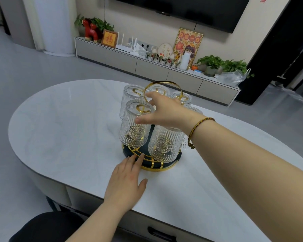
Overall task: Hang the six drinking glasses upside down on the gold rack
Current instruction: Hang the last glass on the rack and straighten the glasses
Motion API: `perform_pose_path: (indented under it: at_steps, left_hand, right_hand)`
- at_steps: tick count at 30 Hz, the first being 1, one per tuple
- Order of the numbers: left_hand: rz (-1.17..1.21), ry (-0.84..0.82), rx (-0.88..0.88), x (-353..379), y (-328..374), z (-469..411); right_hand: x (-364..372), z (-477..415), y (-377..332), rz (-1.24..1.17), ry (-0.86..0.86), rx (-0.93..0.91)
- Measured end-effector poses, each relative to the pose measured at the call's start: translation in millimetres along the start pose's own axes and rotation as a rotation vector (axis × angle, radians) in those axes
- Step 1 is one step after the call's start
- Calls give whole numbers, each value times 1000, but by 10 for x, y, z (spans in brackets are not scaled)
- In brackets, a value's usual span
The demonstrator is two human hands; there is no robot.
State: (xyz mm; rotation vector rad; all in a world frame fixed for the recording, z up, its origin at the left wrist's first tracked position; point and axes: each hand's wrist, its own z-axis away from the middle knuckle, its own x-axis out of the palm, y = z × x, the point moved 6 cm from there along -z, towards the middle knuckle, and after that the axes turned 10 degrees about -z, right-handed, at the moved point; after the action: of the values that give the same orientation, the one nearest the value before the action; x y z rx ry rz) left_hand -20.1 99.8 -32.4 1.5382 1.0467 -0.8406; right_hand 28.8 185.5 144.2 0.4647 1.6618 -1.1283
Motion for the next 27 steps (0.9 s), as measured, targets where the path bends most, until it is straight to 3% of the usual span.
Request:
perform_pose_path:
  at_steps: [6, 10, 14, 17, 20, 27]
  left_hand:
    - [0, -8, -12, -6, -2, 10]
    - [-59, 12, -39, -38, 26, 15]
    - [-114, 17, -37, -99, 106, 27]
    - [-231, 83, 52, -133, 183, 26]
    - [-139, 81, 49, -98, 167, 17]
    - [-70, 77, 61, -7, 117, 5]
  right_hand:
    - [-184, 116, 107, -115, 83, -25]
    - [-553, 389, 309, -165, 343, -117]
    - [-838, 601, 807, -233, 591, 19]
    - [-732, 612, 1140, -289, 468, 180]
    - [-507, 548, 1220, -375, 265, 212]
    - [-344, 364, 1172, -445, 199, 168]
